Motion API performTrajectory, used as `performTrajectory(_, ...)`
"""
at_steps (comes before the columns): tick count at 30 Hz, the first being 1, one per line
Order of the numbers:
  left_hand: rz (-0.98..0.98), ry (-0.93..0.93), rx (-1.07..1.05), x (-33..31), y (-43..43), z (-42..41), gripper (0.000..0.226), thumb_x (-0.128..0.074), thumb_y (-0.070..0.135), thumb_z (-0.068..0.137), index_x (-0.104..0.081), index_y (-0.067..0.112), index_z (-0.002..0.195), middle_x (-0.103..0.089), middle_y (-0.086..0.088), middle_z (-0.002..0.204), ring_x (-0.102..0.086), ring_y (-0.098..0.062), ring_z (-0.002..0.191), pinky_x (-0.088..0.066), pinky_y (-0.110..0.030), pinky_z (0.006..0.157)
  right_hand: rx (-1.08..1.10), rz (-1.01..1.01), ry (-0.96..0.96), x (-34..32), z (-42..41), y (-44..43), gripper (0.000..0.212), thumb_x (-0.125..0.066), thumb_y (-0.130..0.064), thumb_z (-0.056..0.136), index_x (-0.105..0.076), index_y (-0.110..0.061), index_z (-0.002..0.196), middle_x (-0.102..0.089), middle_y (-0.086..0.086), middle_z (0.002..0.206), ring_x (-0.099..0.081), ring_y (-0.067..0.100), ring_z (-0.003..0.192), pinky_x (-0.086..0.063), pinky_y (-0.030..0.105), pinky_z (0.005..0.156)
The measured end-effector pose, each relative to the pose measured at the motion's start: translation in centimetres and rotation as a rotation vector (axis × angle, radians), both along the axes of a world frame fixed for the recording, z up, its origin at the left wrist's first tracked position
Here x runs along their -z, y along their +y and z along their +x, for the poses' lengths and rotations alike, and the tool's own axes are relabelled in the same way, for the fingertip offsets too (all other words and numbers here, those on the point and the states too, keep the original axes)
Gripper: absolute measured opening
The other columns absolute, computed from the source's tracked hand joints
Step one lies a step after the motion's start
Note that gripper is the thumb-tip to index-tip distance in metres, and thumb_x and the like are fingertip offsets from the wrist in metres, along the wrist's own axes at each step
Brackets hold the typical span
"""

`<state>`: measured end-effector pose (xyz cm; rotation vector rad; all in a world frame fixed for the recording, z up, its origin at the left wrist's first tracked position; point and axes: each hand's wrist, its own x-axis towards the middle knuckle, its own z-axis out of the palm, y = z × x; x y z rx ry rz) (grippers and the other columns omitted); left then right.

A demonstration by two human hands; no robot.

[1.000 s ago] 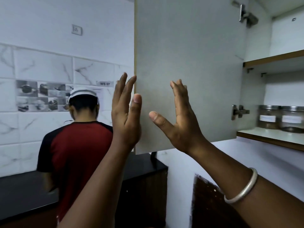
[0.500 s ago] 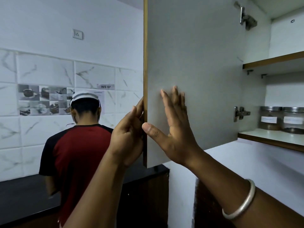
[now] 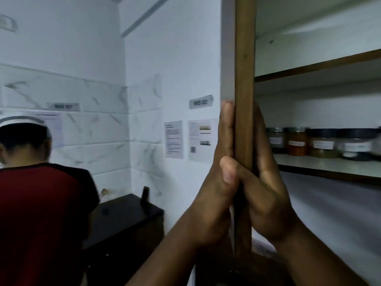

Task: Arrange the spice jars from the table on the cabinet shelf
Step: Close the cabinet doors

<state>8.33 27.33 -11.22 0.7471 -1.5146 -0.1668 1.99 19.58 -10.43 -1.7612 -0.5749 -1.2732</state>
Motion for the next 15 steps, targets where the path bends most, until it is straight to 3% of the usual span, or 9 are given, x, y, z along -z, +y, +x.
performTrajectory(3,-0.218,-0.359,-0.233,0.0,-4.8,-1.7,0.085,-0.034,0.065,0.102,0.001,0.019,0.164,0.006,-0.011,0.174,0.008,-0.029,0.161,-0.003,-0.062,0.128,0.011,0.038,0.033,-0.3,-4.4,-3.3,0.073,-0.056,-0.016,0.098,-0.023,-0.019,0.162,-0.040,-0.002,0.164,-0.037,0.018,0.152,-0.035,0.038,0.121)
performTrajectory(5,-0.288,-0.513,-0.315,-0.3,-8.0,-2.9,0.100,-0.052,0.063,0.094,0.005,0.019,0.164,0.014,-0.010,0.173,0.016,-0.031,0.160,-0.002,-0.068,0.125,0.058,0.055,0.057,-0.6,-7.6,-5.5,0.062,-0.058,-0.017,0.101,-0.034,-0.020,0.158,-0.047,0.003,0.159,-0.044,0.029,0.147,-0.037,0.053,0.118)
performTrajectory(6,-0.299,-0.569,-0.360,-0.3,-9.2,-3.1,0.112,-0.065,0.059,0.087,0.005,0.019,0.164,0.017,-0.011,0.173,0.019,-0.033,0.159,-0.002,-0.070,0.124,0.074,0.066,0.067,-0.8,-8.6,-6.3,0.057,-0.056,-0.019,0.101,-0.039,-0.019,0.156,-0.051,0.005,0.155,-0.050,0.030,0.143,-0.042,0.054,0.114)
performTrajectory(9,-0.303,-0.731,-0.472,-0.3,-14.0,-5.7,0.142,-0.090,0.056,0.065,0.004,0.016,0.164,0.021,-0.015,0.171,0.022,-0.039,0.157,0.003,-0.070,0.123,0.226,0.134,0.015,-1.4,-12.8,-9.4,0.041,-0.055,-0.024,0.102,-0.055,-0.019,0.143,-0.066,0.003,0.140,-0.064,0.022,0.129,-0.056,0.031,0.098)
performTrajectory(15,-0.240,-0.842,-0.656,-0.5,-22.0,-9.5,0.141,-0.071,0.083,0.066,0.004,0.015,0.165,0.021,-0.017,0.171,0.025,-0.040,0.155,0.007,-0.066,0.124,0.596,0.315,-0.007,-1.7,-16.8,-16.2,0.023,-0.055,-0.025,0.100,-0.067,-0.024,0.119,-0.078,-0.010,0.113,-0.072,0.007,0.110,-0.057,0.016,0.083)
